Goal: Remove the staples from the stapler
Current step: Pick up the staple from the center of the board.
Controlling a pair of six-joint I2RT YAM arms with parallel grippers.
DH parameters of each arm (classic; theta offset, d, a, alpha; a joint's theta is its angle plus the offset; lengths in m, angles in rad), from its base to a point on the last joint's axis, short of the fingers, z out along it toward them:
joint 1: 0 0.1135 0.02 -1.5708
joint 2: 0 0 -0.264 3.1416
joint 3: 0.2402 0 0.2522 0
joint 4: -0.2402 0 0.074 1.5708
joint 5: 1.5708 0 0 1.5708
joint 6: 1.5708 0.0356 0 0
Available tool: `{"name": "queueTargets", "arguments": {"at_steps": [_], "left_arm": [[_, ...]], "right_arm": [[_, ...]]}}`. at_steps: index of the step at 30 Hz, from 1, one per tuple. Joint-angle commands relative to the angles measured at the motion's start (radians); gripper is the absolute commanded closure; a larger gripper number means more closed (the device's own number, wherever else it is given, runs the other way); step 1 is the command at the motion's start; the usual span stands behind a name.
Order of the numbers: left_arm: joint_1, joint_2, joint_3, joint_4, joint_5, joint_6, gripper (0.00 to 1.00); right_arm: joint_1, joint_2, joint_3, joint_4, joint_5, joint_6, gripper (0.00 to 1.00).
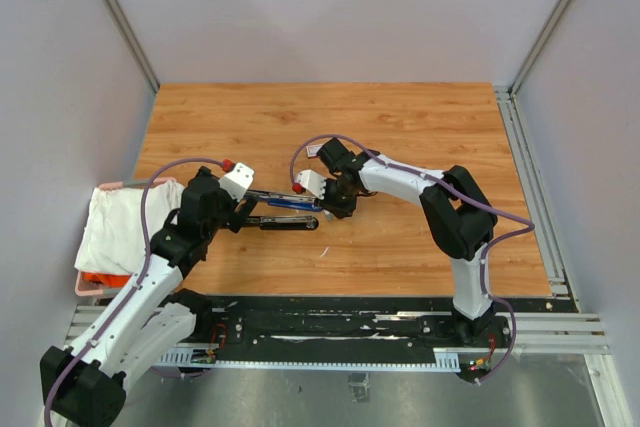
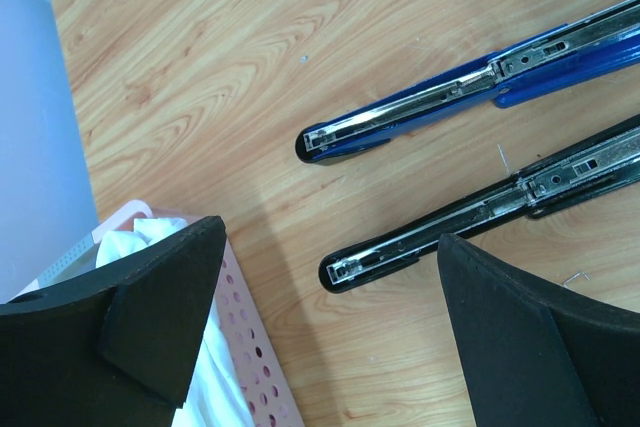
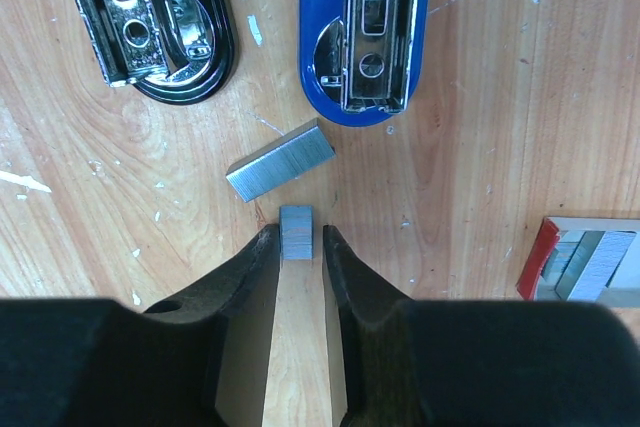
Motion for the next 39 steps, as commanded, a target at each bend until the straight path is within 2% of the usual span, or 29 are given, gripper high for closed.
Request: {"name": "queueTargets", "arguments": {"at_steps": [1, 7, 16, 25, 33, 39], "left_arm": [[0.007, -0.006, -0.007, 0.034, -0.006, 0.004, 0.02], [0.007, -0.006, -0.008, 0.034, -0.005, 0.004, 0.02], [0.008, -0.005, -0.009, 0.036, -0.009, 0.005, 0.02], [0.008, -0.006, -0.009, 0.037, -0.007, 0.005, 0.02], [0.008, -0.003, -0.011, 0.037, -0.005, 0.007, 0.02], [0.008, -0.005, -0.010, 0.037, -0.008, 0.007, 0.02]], "right_arm": [[0.011, -0.005, 0.005, -0.007, 0.018, -0.001, 0.76], [0.011, -0.011, 0.005, -0.008, 0.010, -0.001, 0.80], [0.012, -0.013, 0.008, -0.007, 0.012, 0.001, 0.80], [0.006, -0.084, 0.018, -0.008, 0.040, -0.010, 0.80], [-0.049, -0.099, 0.061, -0.014, 0.060, -0.041, 0.80], [-0.106, -0.055, 0.157, -0.050, 0.084, -0.086, 0.80]]}}
